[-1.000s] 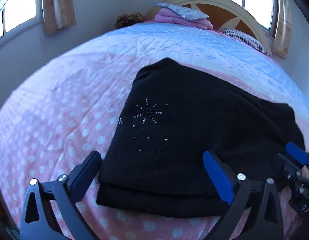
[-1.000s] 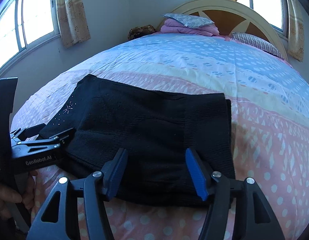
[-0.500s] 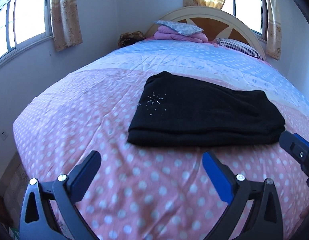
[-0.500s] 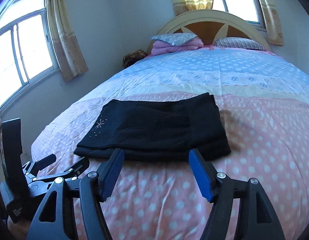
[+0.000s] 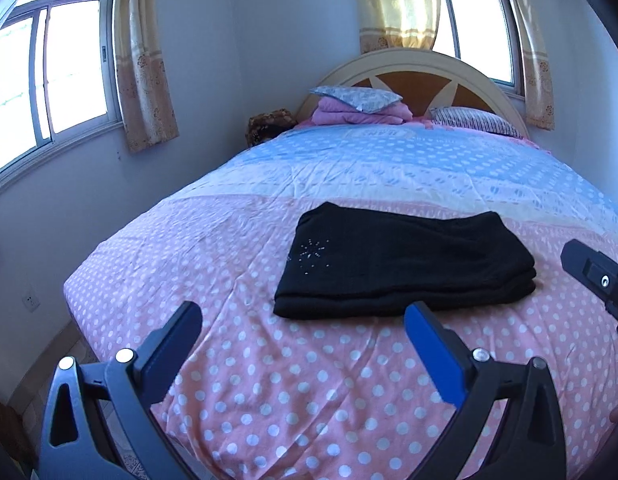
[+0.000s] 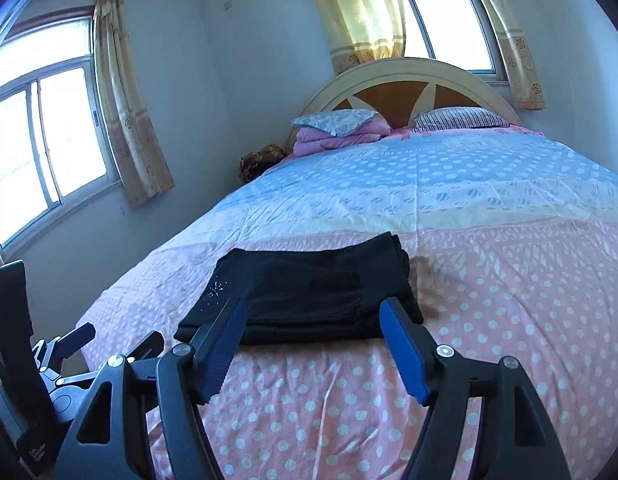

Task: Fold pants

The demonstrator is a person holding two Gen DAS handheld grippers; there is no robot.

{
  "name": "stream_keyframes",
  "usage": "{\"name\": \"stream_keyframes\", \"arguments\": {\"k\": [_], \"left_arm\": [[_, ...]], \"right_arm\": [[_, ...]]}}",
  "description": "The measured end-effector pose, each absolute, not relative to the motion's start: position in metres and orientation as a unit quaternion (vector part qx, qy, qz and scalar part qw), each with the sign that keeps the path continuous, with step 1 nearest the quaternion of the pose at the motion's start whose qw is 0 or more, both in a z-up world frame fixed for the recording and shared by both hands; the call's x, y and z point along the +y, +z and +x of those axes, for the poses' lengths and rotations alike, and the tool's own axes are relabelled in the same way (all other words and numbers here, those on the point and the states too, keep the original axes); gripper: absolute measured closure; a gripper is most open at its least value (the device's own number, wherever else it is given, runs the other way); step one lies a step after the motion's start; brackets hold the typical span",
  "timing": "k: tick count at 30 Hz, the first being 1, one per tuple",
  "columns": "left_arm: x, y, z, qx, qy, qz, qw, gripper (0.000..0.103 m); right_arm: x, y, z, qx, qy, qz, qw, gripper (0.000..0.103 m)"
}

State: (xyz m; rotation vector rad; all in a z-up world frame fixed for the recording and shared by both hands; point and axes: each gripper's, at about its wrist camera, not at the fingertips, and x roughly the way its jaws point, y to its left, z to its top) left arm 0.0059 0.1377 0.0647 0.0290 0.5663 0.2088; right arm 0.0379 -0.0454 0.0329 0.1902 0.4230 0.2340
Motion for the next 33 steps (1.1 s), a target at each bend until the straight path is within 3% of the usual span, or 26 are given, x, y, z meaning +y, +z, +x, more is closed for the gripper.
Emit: {"name": "stream_keyframes", "arguments": {"k": [33], "left_arm": [[0.130,0.065,0.007,0.286,0.100,0.005,0.953,0.000]], "right_arm": [[-0.052,0.045,0.031,0.192,0.113,0.089,0.971,0.030]]}}
